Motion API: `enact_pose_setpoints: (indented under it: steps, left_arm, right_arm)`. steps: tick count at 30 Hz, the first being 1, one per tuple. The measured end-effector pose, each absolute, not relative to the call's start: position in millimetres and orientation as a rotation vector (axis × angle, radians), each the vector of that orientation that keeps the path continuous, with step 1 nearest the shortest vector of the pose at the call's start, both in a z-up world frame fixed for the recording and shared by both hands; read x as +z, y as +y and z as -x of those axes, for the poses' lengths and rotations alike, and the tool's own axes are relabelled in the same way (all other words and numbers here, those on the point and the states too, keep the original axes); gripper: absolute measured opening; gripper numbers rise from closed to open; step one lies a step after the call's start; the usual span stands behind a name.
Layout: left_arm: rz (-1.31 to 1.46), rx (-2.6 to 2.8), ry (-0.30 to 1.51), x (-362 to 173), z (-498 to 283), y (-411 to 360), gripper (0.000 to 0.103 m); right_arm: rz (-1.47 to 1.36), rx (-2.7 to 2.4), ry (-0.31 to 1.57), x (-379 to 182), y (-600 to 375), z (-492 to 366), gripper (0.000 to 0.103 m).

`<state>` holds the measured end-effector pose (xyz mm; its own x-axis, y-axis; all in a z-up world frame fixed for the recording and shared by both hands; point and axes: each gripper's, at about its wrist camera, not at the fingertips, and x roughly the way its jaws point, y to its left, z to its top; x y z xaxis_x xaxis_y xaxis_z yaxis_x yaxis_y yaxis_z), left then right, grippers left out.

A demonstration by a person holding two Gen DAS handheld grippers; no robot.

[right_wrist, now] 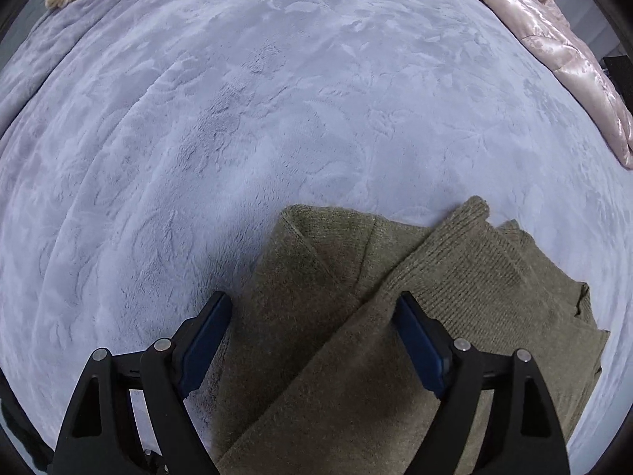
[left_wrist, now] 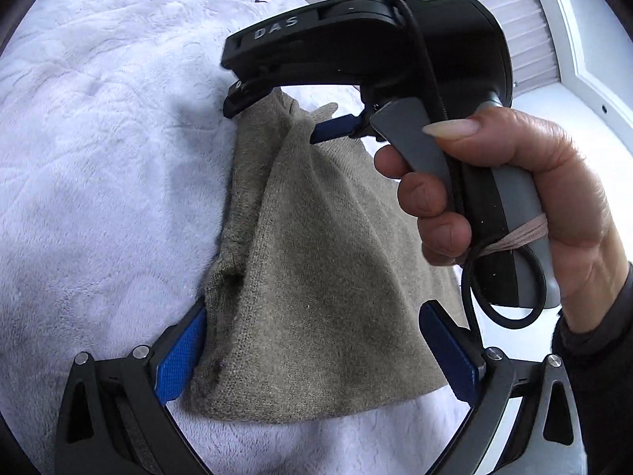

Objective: Fold small clothes
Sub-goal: 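Move both tools to the folded sweater edge and close them on it, then lift the folded sweater edge with both tools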

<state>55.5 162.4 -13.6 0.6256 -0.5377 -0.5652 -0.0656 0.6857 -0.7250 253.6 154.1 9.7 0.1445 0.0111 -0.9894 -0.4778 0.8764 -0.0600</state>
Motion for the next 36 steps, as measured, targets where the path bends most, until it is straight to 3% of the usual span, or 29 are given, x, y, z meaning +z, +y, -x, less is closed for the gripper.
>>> enact_pose_setpoints:
  steps: [1, 2, 3, 4, 5, 6, 9, 21, 36]
  left_arm:
    - [0.759, -0.291, 0.877, -11.6, -56.9, 157.7, 0.100]
    - [0.737, -0.279, 0.881, -9.4, -57.3, 154.1, 0.090]
    - [0.719, -0.266, 0.893, -8.0, -58.8, 150.7, 0.065]
    - [0.716, -0.258, 0.916, -10.8, -63.4, 147.5, 0.051]
    - [0.733, -0.268, 0.937, -13.3, -66.4, 146.9, 0.039]
    - [0.755, -0.272, 0.948, -14.9, -68.6, 147.2, 0.035]
    - [0.743, -0.246, 0.957, -9.0, -70.3, 142.5, 0.026]
    - [0.296, -0.018, 0.959, 52.7, -64.9, 62.5, 0.019]
    - [-0.002, 0.078, 0.947, 107.1, -56.3, -21.3, 0.019]
  right_arm:
    - [0.427, 0.370, 1.393, 7.2, 158.1, -253.5, 0.087]
    - [0.460, 0.379, 1.385, 5.6, 160.4, -251.6, 0.085]
    - [0.489, 0.390, 1.374, 3.9, 158.7, -249.9, 0.077]
    - [0.517, 0.396, 1.361, 4.0, 158.0, -247.2, 0.070]
    - [0.543, 0.393, 1.342, 4.6, 155.6, -242.8, 0.054]
    - [0.545, 0.399, 1.340, 6.1, 152.6, -243.1, 0.043]
    - [0.481, 0.452, 1.342, 14.9, 137.7, -247.3, 0.029]
    - [0.120, 0.618, 1.268, 59.0, 66.0, -260.4, 0.025]
    - [0.077, 0.729, 1.162, 124.2, -6.5, -262.0, 0.025]
